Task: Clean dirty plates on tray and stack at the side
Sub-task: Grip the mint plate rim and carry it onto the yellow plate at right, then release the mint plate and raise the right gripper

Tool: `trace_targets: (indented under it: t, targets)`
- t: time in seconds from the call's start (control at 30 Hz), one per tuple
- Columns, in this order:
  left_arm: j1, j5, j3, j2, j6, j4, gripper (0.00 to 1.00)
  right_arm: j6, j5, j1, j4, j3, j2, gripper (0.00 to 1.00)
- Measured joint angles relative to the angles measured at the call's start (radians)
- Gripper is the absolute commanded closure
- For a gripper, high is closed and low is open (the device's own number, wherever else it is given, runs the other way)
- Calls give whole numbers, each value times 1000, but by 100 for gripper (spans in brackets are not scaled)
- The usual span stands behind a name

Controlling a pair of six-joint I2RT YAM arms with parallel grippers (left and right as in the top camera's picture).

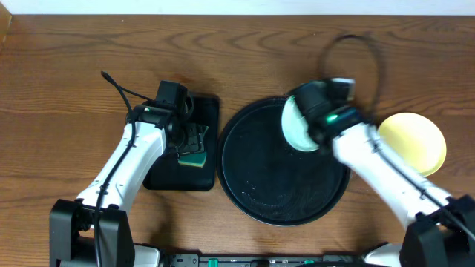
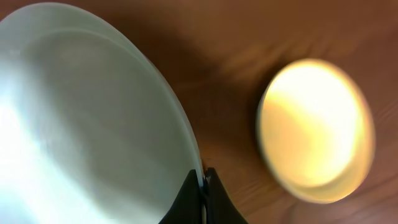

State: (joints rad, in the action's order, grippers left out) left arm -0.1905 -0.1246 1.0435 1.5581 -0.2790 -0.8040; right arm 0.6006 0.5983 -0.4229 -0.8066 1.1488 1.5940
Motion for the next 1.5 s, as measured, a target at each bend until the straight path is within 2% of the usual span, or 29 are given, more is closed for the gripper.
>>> trace_targets:
  t: [0.1,0.3,0.4,0.57,0.83,1.0,1.33,1.37,1.5]
  targets:
    - [0,0,0,0,0,0,24,21,-209,174,-1,0,0,99]
    - [0,0,0,0,0,0,24,20,-451,419,3,-15,-1,99]
    - [0,0,0,0,0,0,23,20,-491,526,10,-56,-1,99]
    - [0,0,0,0,0,0,23,20,-628,790,96,-147,-1,99]
    - [0,0,0,0,0,0,24,20,-708,1070,111,-160,-1,99]
    - [0,0,0,0,0,0,24,19,-716,1164,114,-183,-2,99]
    - [0,0,0,0,0,0,23,17,-739,1168,185,-277,-2,96]
    - [0,0,0,0,0,0,24,17,-746,1167,187,-277,-2,95]
    - [0,0,0,0,0,0,23,-4,-803,1163,183,-277,-2,80]
